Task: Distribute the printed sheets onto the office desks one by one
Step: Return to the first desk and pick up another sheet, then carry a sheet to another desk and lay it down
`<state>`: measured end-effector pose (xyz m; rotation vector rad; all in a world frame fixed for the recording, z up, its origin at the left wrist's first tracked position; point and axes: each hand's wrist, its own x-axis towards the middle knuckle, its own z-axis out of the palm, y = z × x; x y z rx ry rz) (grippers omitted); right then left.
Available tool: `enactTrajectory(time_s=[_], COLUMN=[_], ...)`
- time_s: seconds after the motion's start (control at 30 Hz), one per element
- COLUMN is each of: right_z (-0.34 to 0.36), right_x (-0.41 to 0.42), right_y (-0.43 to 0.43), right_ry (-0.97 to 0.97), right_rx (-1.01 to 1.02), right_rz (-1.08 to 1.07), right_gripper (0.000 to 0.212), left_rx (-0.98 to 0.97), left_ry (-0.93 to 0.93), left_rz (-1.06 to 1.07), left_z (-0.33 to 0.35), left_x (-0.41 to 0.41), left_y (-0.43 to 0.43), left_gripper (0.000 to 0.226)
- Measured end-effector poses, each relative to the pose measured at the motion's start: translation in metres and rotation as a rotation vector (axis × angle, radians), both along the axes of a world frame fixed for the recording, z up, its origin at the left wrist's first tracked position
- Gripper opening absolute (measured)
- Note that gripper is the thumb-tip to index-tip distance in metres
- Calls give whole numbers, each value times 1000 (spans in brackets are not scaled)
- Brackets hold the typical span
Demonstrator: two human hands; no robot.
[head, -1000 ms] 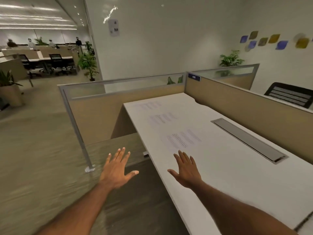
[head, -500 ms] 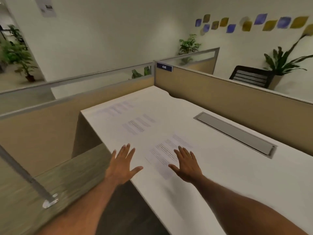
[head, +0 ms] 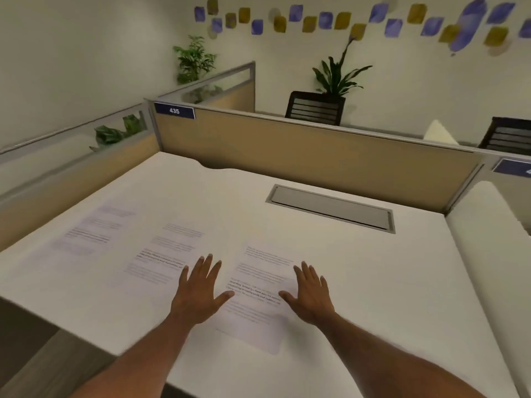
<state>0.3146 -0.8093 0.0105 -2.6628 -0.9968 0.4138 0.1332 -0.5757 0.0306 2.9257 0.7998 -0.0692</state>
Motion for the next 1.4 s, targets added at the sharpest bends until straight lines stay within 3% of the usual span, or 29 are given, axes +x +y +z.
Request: enactTrajectory(time_s=[0.17,0.47,0.67,0.83,1.03,1.2,1.3,1.4], right_z=[-31,-52,-54,-47,-37,-34,-29,-18], right_x=[-5,-13,-16,-18,-19,-18,-17,-16], right_y=[2,21,21,24,26,27,26,25], right_ry=[126,88,92,116,127,168,205,213], right_rx=[-52,-38,-78,-83,-96,-75,23,154], right_rz=[-141,-87,-107,-134,-146,-174,-290,-485], right_gripper=[100,104,106,107,106,108,108,99], left_rx=[-226,-222,-465,-587,-883,-969,-929,-1020], left_ry=[41,104,1,-23,-177,-129,-169,-236], left_rz=[108,181,400,460,446,224,157,144], left_z=[-16,-30,-32,-27,-23,-26,-23,-18], left_x=[32,52,79,93,93,91,92,94], left_y=[3,27,27,37,47,54,54,55], left_gripper=[87,76,63,52,41,17,16,15])
